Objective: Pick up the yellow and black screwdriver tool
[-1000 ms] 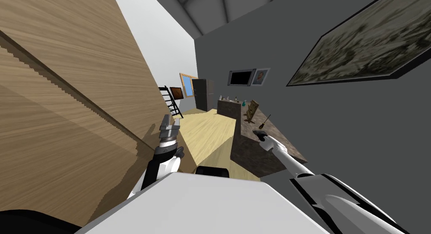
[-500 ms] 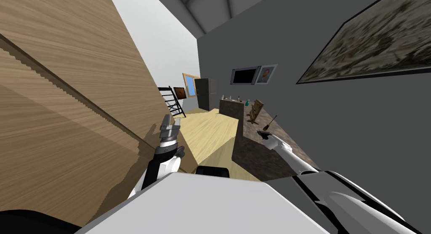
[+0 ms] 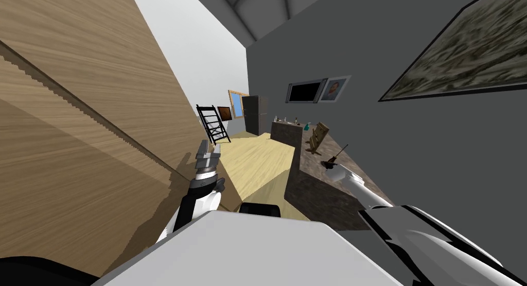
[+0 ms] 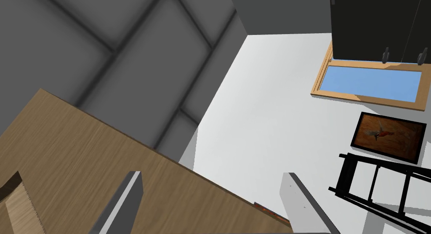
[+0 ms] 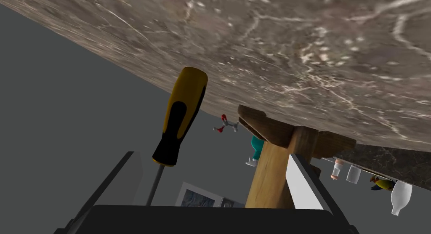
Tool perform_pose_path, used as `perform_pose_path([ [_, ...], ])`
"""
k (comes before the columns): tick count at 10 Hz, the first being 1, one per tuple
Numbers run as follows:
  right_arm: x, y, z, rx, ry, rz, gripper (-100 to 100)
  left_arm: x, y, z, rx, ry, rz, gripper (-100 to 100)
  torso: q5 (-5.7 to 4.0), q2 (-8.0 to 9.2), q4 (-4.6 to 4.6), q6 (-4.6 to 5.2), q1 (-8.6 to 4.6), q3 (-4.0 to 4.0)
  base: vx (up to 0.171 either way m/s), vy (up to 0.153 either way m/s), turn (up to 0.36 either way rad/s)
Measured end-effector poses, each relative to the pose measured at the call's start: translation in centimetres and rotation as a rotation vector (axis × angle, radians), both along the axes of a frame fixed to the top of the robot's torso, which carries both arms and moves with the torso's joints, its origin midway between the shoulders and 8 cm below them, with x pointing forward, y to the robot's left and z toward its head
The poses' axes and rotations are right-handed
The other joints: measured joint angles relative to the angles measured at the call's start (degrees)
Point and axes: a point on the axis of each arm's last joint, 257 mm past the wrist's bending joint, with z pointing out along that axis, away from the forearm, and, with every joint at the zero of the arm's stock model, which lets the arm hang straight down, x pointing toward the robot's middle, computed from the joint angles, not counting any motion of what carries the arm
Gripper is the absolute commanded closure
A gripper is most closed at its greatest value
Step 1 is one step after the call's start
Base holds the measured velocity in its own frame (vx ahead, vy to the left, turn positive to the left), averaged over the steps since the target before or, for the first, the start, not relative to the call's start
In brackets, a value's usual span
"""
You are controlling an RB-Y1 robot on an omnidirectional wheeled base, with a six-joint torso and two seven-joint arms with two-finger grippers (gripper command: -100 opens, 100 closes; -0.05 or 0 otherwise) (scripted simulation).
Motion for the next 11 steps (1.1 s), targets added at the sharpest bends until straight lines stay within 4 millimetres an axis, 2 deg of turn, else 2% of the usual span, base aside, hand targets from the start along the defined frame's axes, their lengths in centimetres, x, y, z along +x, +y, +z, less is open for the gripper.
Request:
perform_pose_path([
  [5,-2.5,-3.8,1.0,0.034,-0.003,-0.120,-100,0.0,0.0,0.0,0.000,0.000,0.000,0,0.00,0.02,0.01,-0.01,-0.02,0.02,0.026,-0.081,0.110],
  [8,-4.6,-6.4,1.7,0.059,-0.013,-0.204,-100,0.0,0.0,0.0,0.000,0.000,0.000,0,-0.07,-0.11,-0.02,0.01,-0.32,-0.06,0.051,-0.148,0.153],
  [11,-5.7,-7.6,2.3,0.072,-0.016,-0.249,-100,0.0,0.0,0.0,0.000,0.000,0.000,0,-0.01,0.04,0.01,0.02,0.05,0.02,0.009,-0.049,0.016],
])
